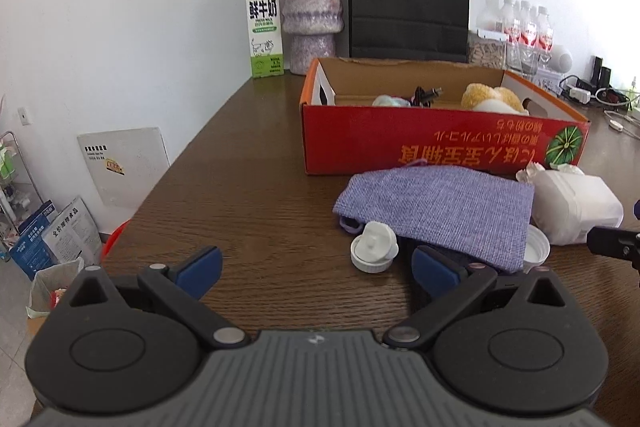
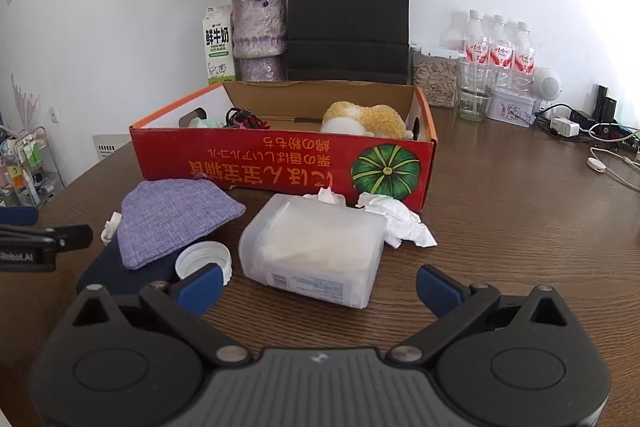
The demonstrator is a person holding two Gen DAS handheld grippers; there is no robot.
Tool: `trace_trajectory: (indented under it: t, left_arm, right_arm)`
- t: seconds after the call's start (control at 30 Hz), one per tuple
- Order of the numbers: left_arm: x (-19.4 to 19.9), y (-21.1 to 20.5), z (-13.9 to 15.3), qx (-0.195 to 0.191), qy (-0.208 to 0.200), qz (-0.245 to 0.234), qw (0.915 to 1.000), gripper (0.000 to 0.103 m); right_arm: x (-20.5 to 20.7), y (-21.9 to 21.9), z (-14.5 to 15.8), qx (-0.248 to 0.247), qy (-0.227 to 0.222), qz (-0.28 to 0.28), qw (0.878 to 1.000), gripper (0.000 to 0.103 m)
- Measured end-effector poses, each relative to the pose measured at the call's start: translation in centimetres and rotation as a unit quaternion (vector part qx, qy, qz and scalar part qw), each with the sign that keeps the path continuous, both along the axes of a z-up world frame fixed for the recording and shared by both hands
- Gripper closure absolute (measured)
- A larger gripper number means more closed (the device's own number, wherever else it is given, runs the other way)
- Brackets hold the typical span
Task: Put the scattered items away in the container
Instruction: 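Grasp the white wipes pack with the right gripper while the left gripper grasps a white cap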
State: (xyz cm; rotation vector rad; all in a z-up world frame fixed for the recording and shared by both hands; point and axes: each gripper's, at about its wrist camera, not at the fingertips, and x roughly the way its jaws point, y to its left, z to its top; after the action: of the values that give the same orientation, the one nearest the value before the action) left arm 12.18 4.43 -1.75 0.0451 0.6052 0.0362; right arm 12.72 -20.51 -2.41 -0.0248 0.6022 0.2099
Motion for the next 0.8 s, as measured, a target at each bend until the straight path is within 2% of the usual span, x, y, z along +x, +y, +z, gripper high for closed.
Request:
trace_trajectory:
  t: [0.17,0.37,0.47,0.53,0.67,0.77,0.8]
  left_arm:
    - [1.5,-0.1,-0.7,0.006,0.014,-0.007,0.9999,0.0]
    - [2.6,0.0,-0.5,-0.001,0.007,-0.025,0.9997,0.002]
    - [2.9,-0.2,-0.3,-0.012,0.005,-0.046,0.9989,0.016]
    - [3.1,-0.4,-0.2,-0.013,0.006,-0.058,0.9982,0.029]
    - [3.5,-1.0,-0.4,-0.012,0.014,-0.071,0.9973,0.043]
    - [3.8,-1.1,-0.7,-0.018,0.024,-0.078,0.9965,0.061]
    - [3.9,-1.0,-0.8,-0.023,0.028,-0.081,0.9961,0.074]
  right_arm:
    - [1.1,0.6,-0.5,-0.006,0.011,-0.007,1.0,0.0]
    - [2.7,1.1,-0.7,-0.005,0.018,-0.01,1.0,0.0]
    - [3.3,1.4,-1.0,-0.005,0.022,-0.009,1.0,0.0]
    - [3.6,1.5,-1.1,-0.003,0.025,-0.01,1.0,0.0]
    - [4.1,1.5,-1.3,-0.003,0.029,-0.016,0.999,0.0]
    - [4.4,1.5,-1.5,-0.001,0.032,-0.016,0.999,0.0]
    - [4.4,1.5,-1.5,0.001,0.033,-0.016,0.999,0.0]
